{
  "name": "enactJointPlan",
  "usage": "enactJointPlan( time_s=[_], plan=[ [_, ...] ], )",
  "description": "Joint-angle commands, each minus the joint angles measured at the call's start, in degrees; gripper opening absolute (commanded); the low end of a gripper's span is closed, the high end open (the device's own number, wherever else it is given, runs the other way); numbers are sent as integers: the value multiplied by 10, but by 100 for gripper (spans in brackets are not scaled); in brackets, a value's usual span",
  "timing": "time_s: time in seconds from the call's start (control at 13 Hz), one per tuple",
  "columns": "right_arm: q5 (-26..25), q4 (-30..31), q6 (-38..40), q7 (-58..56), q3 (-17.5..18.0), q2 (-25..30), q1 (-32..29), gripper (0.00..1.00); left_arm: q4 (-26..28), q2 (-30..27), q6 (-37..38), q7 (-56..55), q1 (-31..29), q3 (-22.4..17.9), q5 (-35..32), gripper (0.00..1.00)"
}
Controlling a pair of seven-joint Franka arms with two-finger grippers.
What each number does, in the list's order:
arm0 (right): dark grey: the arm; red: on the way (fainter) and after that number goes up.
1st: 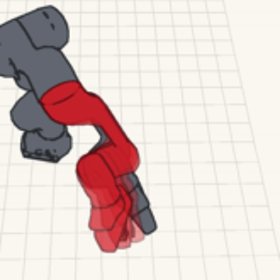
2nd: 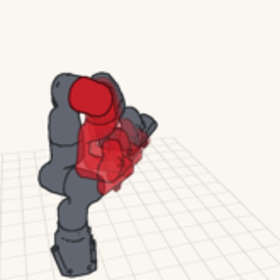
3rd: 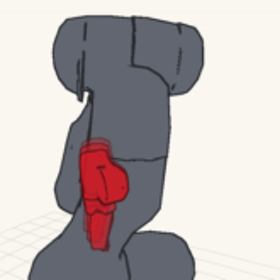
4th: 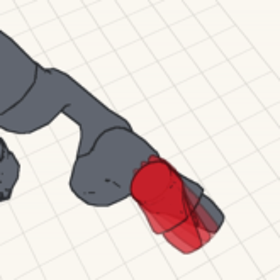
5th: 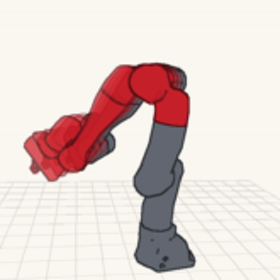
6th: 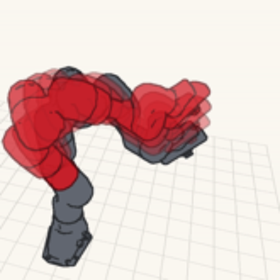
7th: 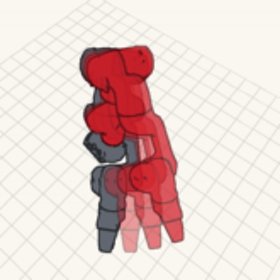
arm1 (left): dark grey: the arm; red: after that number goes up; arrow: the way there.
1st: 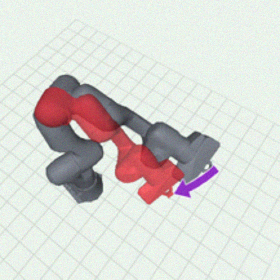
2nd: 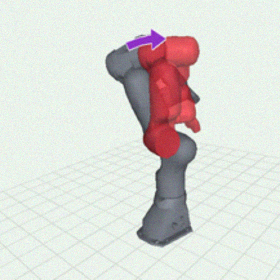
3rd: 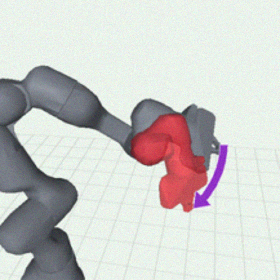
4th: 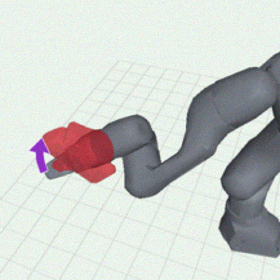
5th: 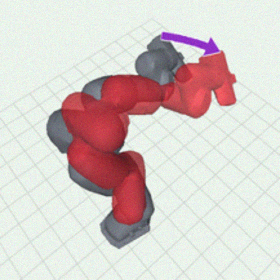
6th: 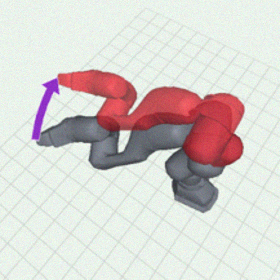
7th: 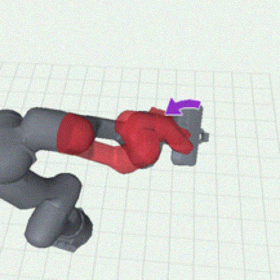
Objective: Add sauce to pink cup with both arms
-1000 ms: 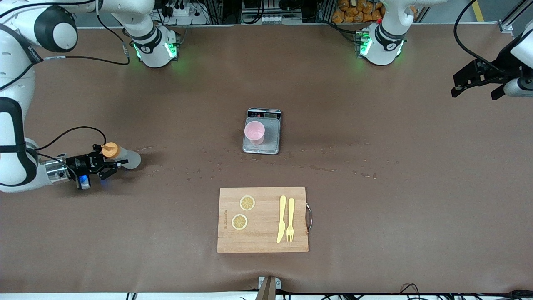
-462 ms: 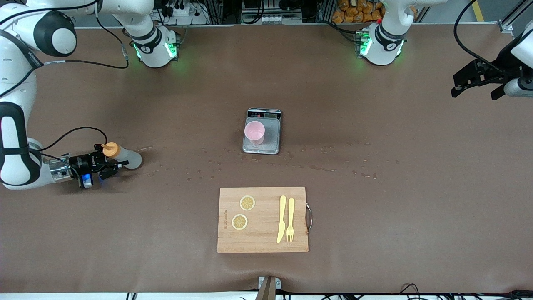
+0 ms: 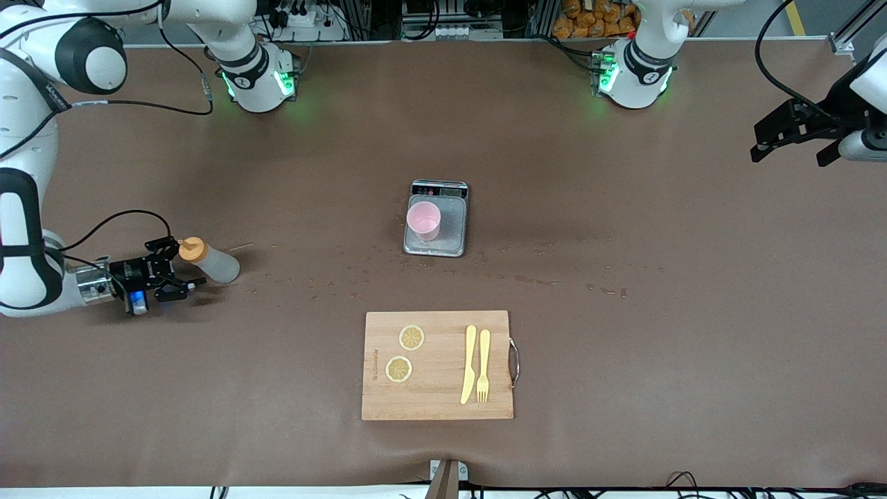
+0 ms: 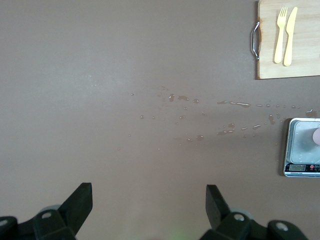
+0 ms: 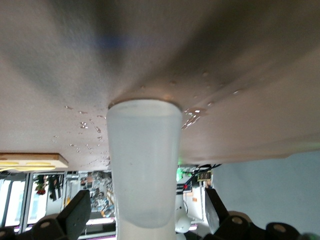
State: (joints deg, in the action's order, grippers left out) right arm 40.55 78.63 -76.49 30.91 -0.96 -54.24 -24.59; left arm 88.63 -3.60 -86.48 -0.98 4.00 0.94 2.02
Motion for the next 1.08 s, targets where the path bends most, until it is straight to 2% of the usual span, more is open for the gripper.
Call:
enactJointPlan(
  time_s=[0.0, 0.23, 0.54, 0.77, 1.0],
  plan=[
    [-24, -22, 8, 4, 6, 10, -21, 100, -2, -1, -3, 5, -5, 0, 18, 100],
    [-62, -76, 50, 5, 7, 12, -48, 100, -2, -1, -3, 5, -5, 0, 18, 100],
    [-111, -147, 94, 4, 10, 42, -34, 100, -2, -1, -3, 5, -5, 0, 18, 100],
    [-141, -160, 105, 2, 11, 77, -8, 100, -2, -1, -3, 5, -5, 0, 18, 100],
    [-141, -174, 131, 2, 11, 122, 23, 100, -2, -1, -3, 5, -5, 0, 18, 100]
  ],
)
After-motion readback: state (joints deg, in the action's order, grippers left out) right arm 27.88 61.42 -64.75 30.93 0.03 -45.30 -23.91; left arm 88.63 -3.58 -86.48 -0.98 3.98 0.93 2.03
